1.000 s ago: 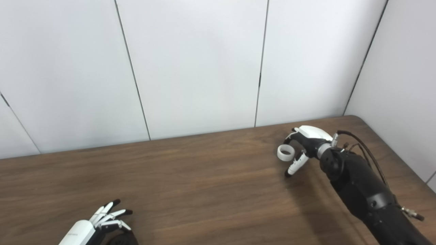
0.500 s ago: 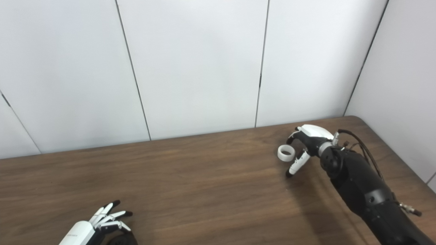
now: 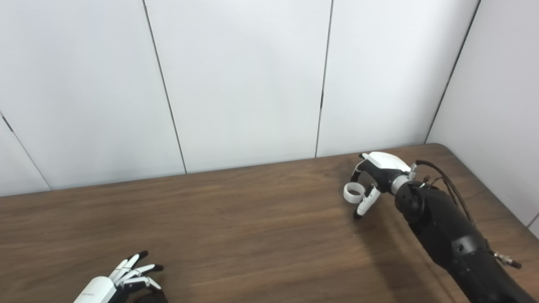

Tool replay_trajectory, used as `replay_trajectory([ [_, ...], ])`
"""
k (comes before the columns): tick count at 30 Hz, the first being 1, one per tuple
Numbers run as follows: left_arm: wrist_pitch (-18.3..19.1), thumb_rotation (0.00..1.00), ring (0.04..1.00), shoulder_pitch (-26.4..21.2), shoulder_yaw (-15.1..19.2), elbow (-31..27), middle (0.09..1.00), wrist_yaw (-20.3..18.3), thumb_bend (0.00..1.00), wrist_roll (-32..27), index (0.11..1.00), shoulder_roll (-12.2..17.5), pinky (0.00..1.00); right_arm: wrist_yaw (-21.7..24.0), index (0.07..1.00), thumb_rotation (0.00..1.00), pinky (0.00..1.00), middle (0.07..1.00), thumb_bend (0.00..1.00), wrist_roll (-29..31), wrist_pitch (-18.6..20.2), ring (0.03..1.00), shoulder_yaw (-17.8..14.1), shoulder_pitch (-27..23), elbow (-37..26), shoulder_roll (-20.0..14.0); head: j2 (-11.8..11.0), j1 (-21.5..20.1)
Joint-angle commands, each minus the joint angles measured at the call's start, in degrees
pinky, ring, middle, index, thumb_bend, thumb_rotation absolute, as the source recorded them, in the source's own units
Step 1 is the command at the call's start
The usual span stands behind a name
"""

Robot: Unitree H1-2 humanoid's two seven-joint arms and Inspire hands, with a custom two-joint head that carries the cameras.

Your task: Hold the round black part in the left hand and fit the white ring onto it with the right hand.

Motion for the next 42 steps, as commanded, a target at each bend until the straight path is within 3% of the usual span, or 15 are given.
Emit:
replay_trajectory([
  [1, -0.1, 0.04, 1.000, 0.5, 0.1, -0.9, 0.850, -1.3, 0.52, 0.6, 0.479, 1.3, 1.00, -1.6, 0.502, 0.13, 1.00, 1.000, 0.54, -0.8, 0.1, 1.000, -0.6, -1.7, -0.5, -1.6, 0.1, 0.0],
  [16, -0.4, 0.04, 1.000, 0.5, 0.3, -0.4, 0.852, -1.3, 0.52, 0.5, 0.479, 1.3, 1.00, 0.6, 0.493, 0.14, 1.00, 0.982, 0.51, -0.6, 0.4, 1.000, 0.0, -2.1, -0.6, -2.1, 0.2, -0.1],
  [24, -0.5, 0.04, 1.000, 0.1, 0.1, 0.2, 0.854, -1.4, 0.52, 0.7, 0.479, 1.2, 1.00, -0.8, 0.485, 0.12, 1.00, 0.948, 0.52, 0.8, -0.8, 1.000, -1.4, -1.9, -1.1, -1.7, 0.3, 0.3],
  [34, 3.1, 0.04, 1.000, -3.4, -1.2, 1.0, 0.854, -3.7, 0.52, 1.6, 0.479, -0.8, 1.00, -1.3, 0.480, 0.12, 1.00, 0.930, 0.52, 3.2, -3.7, 1.000, -2.7, -1.8, -2.4, -2.0, 0.8, 4.8],
  [42, 3.7, 0.04, 1.000, -7.0, -2.3, 5.3, 0.852, -2.9, 0.52, 2.7, 0.479, -3.1, 1.00, -1.5, 0.479, 0.12, 0.99, 0.929, 0.52, 5.1, -5.3, 1.000, -4.0, -1.8, -7.2, -1.3, 1.1, 6.9],
])
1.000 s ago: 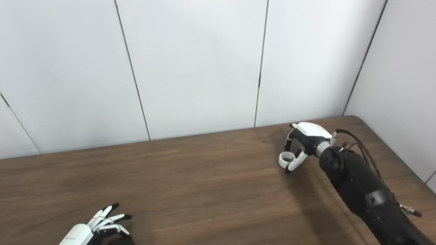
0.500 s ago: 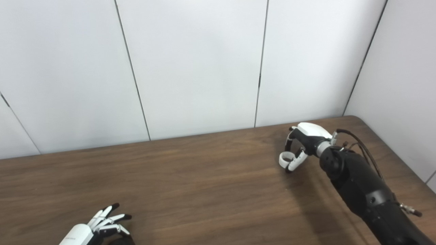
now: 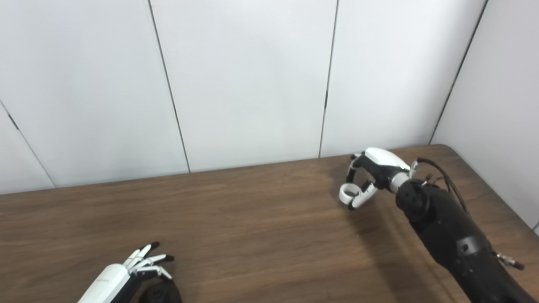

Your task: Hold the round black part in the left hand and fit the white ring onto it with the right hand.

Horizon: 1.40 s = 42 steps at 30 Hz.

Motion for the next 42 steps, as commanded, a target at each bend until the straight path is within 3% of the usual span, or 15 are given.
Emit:
replay_trajectory([
  [1, 1.3, 0.04, 1.000, -1.5, -1.0, 2.0, 0.852, -0.5, 0.52, 2.1, 0.479, -0.5, 1.00, -1.3, 0.479, 0.12, 0.99, 0.928, 0.52, 0.8, -1.4, 1.000, -1.4, -2.5, -3.6, -1.0, 0.0, 0.3],
  [12, 2.4, 0.05, 1.000, -6.5, -4.4, 9.6, 0.862, 1.0, 0.52, 3.4, 0.480, -3.7, 1.00, 3.5, 0.476, 0.12, 0.99, 0.924, 0.52, 0.3, 2.2, 1.000, 0.1, -1.9, -16.4, 1.9, 1.3, 3.4],
  [16, 4.1, 0.05, 1.000, -8.8, -6.0, 12.1, 0.873, 0.2, 0.52, 4.3, 0.480, -4.5, 1.00, 4.8, 0.477, 0.12, 0.99, 0.915, 0.52, 0.5, 0.3, 1.000, 1.3, -2.4, -19.9, 3.4, 1.8, 4.8],
  [22, 4.0, 0.05, 1.000, -10.4, -7.4, 15.1, 0.864, 2.2, 0.52, 4.6, 0.480, -5.3, 1.00, 6.5, 0.475, 0.12, 1.00, 0.915, 0.52, 0.4, -0.3, 1.000, 3.1, -2.4, -23.0, 5.8, 2.2, 6.0],
  [36, 5.0, 0.05, 1.000, -12.4, -10.9, 18.0, 0.874, 4.2, 0.52, 4.7, 0.479, -7.7, 1.00, 8.1, 0.475, 0.12, 1.00, 0.922, 0.52, 0.3, -1.4, 1.000, 6.4, -3.4, -25.5, 12.4, 2.6, 8.0],
  [42, 5.5, 0.05, 1.000, -12.5, -11.8, 17.9, 0.874, 4.8, 0.52, 4.4, 0.479, -8.4, 1.00, 7.4, 0.475, 0.13, 0.99, 0.909, 0.52, 0.4, -4.0, 1.000, 7.2, -3.5, -24.5, 14.0, 2.6, 8.7],
])
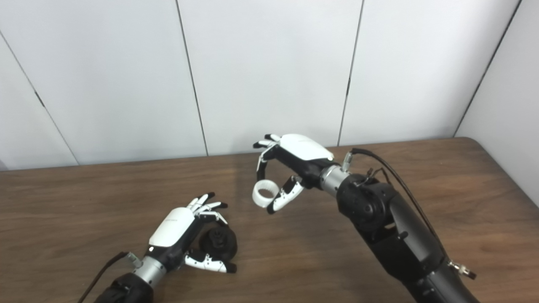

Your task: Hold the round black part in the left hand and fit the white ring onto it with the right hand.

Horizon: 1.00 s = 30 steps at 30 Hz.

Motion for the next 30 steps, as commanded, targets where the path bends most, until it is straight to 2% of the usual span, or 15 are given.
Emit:
replay_trajectory([
  [1, 1.7, 0.05, 1.000, 1.0, -2.5, 2.1, 0.874, -3.0, 0.52, 2.5, 0.479, -0.3, 1.00, -0.9, 0.475, 0.13, 0.99, 0.909, 0.52, -0.4, -1.8, 1.000, -0.2, -3.0, -1.3, 0.4, 0.1, 0.1],
  [4, 2.0, 0.05, 1.000, 1.1, -2.8, 2.0, 0.873, -2.6, 0.52, 2.6, 0.479, -0.4, 1.00, -0.2, 0.476, 0.13, 1.00, 0.915, 0.52, -0.3, -1.6, 1.000, 0.4, -3.0, -1.4, 1.4, 0.2, 0.4],
  [11, 2.1, 0.05, 1.000, 1.2, -3.6, 2.3, 0.874, -1.6, 0.52, 2.6, 0.478, -0.8, 1.00, -0.6, 0.476, 0.13, 1.00, 0.910, 0.52, -0.4, -4.3, 1.000, 2.0, -2.7, 0.7, 3.1, 0.0, 2.1],
  [19, 2.7, 0.05, 1.000, 1.7, -4.0, 1.2, 0.880, -2.0, 0.52, 2.3, 0.478, -1.1, 1.00, 0.8, 0.476, 0.13, 1.00, 0.915, 0.52, -1.3, -3.4, 1.000, 3.2, -1.8, 0.5, 4.7, 0.3, 3.0],
  [30, 3.2, 0.05, 1.000, 2.4, -5.3, -1.0, 0.879, -2.3, 0.52, 2.7, 0.479, 0.0, 1.00, 0.4, 0.476, 0.13, 1.00, 0.918, 0.52, -1.5, -4.1, 1.000, 4.2, -1.1, 1.6, 6.7, 0.9, 3.2],
])
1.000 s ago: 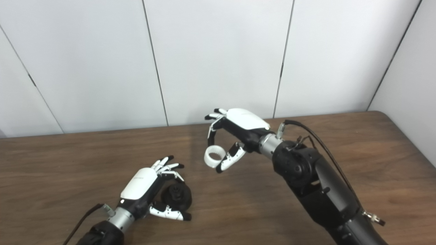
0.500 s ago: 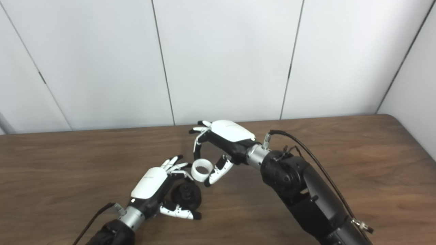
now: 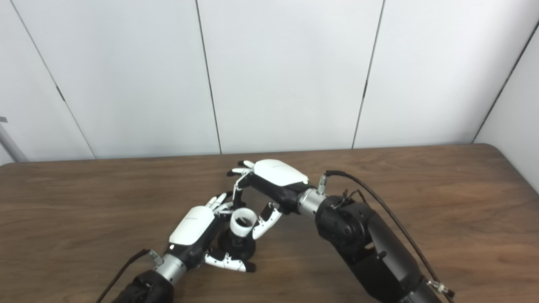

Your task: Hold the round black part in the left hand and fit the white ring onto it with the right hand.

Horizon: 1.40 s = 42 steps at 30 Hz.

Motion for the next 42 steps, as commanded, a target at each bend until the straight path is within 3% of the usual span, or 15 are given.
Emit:
replay_trajectory([
  [1, 0.7, 0.05, 1.000, 2.1, -2.5, 0.5, 0.880, -4.1, 0.52, 2.4, 0.479, 0.7, 1.00, -1.2, 0.476, 0.13, 1.00, 0.917, 0.52, 0.0, -1.1, 1.000, -0.4, -1.7, -0.7, 0.5, 0.1, 0.0],
  [20, 2.7, 0.05, 1.000, 3.0, -3.5, -2.9, 0.879, -5.6, 0.52, 2.7, 0.479, 1.1, 1.00, -0.9, 0.476, 0.13, 1.00, 0.920, 0.52, 0.6, -2.4, 1.000, 0.3, -0.9, -0.2, 1.5, 0.9, 0.2],
  [42, 2.0, 0.05, 1.000, 2.8, -2.9, -2.0, 0.874, -4.8, 0.52, 2.5, 0.479, 1.3, 1.00, -0.4, 0.474, 0.13, 0.98, 0.907, 0.52, 0.3, -2.8, 1.000, -0.3, -0.4, -0.7, 0.2, 1.2, -0.8],
])
